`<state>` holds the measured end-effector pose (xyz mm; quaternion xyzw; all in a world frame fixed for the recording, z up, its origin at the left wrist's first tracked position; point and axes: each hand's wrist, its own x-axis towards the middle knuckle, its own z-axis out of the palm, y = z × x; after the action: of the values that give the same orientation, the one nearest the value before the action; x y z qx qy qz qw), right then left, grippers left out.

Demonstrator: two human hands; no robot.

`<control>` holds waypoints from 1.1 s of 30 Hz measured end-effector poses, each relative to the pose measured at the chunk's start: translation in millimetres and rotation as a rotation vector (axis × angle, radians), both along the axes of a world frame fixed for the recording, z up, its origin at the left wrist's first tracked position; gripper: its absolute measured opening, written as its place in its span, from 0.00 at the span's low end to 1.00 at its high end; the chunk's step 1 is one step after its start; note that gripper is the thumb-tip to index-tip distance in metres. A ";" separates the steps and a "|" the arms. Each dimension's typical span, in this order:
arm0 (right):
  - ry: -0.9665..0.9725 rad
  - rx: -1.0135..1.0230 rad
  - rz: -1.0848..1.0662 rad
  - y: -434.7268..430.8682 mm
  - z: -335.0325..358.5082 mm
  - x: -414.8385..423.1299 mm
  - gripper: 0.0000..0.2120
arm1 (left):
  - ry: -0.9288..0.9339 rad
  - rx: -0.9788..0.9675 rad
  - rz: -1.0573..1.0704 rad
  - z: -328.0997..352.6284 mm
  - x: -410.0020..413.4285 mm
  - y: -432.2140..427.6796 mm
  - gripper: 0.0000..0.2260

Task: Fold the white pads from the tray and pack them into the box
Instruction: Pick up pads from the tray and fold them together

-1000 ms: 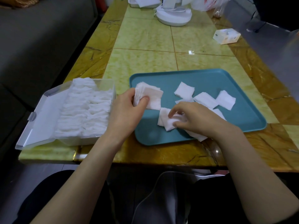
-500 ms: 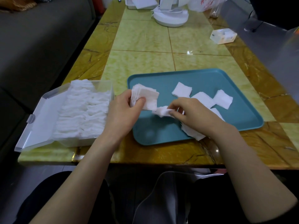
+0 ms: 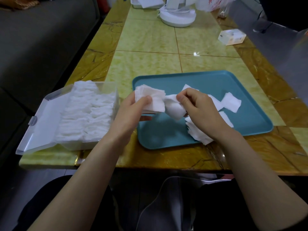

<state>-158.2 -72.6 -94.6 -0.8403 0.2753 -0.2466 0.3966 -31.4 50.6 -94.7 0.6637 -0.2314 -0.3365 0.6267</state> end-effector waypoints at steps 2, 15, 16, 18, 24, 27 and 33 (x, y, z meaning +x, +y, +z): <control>-0.034 0.087 0.041 4.4 2.1 1.9 0.11 | 0.136 -0.052 -0.056 1.7 -1.2 -1.5 0.08; -0.172 0.220 0.045 10.0 11.4 0.7 0.13 | 0.367 -0.187 -0.264 2.7 -3.7 0.4 0.10; -0.174 0.206 0.033 10.0 12.7 0.1 0.14 | 0.366 -0.189 -0.257 2.6 -4.0 0.2 0.09; -0.171 0.172 0.011 9.0 13.6 -0.3 0.14 | 0.354 -0.193 -0.240 1.5 -3.6 -0.5 0.08; -0.120 0.092 0.041 7.5 9.9 0.7 0.11 | 0.351 -0.136 -0.279 0.8 -3.2 1.0 0.11; -0.116 0.073 0.049 5.6 6.7 0.9 0.09 | 0.342 -0.097 -0.323 0.9 -3.6 2.6 0.12; -0.077 -0.013 -0.022 4.5 4.2 0.1 0.12 | 0.150 -0.036 -0.255 -1.0 -3.4 4.3 0.11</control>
<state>-158.1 -68.1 -90.3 -0.8297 0.2674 -0.2848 0.3988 -34.8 54.8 -95.7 0.5904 -0.2722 -0.4578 0.6064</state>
